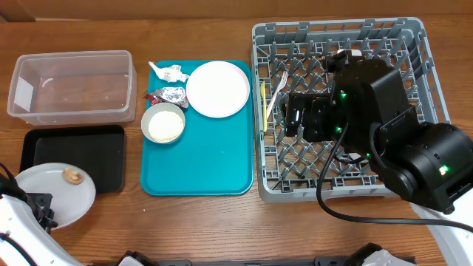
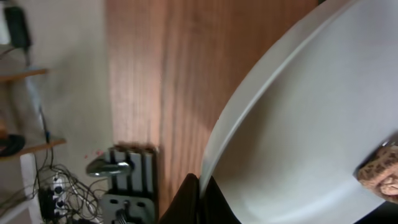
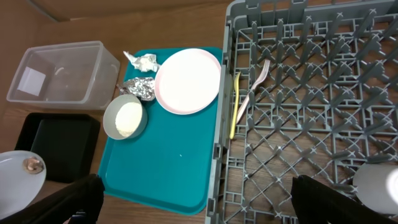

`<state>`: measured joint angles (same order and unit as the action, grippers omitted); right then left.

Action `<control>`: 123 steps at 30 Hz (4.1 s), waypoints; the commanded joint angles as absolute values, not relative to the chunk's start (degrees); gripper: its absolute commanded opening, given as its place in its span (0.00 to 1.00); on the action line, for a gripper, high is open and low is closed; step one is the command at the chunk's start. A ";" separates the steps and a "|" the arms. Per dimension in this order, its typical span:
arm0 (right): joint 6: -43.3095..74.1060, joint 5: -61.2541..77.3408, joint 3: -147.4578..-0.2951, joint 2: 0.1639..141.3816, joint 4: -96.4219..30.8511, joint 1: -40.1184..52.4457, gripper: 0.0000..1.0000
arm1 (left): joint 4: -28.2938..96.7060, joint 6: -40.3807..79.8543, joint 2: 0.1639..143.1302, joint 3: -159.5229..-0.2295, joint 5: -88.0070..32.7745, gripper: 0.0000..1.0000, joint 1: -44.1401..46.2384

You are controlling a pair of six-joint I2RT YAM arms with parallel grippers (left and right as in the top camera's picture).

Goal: Sort waste into correct bins and load items into the dishwasher rack
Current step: 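Carry the grey plate left and set it on the black tray, then release the grey plate and adjust it on the black tray with the left gripper, then grip the grey plate edge and tilt it to slide the scrap onto the tray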

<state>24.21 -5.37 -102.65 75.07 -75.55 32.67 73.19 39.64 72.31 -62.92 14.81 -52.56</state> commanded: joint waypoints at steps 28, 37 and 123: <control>24.47 -5.98 -103.18 74.91 -77.06 32.51 1.00 | 57.78 31.14 78.74 -62.41 45.58 0.15 -20.27; 24.45 -6.00 -103.20 74.91 -77.03 32.51 1.00 | 56.64 25.61 78.74 -62.41 45.52 0.04 -17.23; 25.54 -3.79 -103.09 77.49 -78.61 32.51 1.00 | 43.51 11.99 103.42 -73.73 8.14 0.66 -51.05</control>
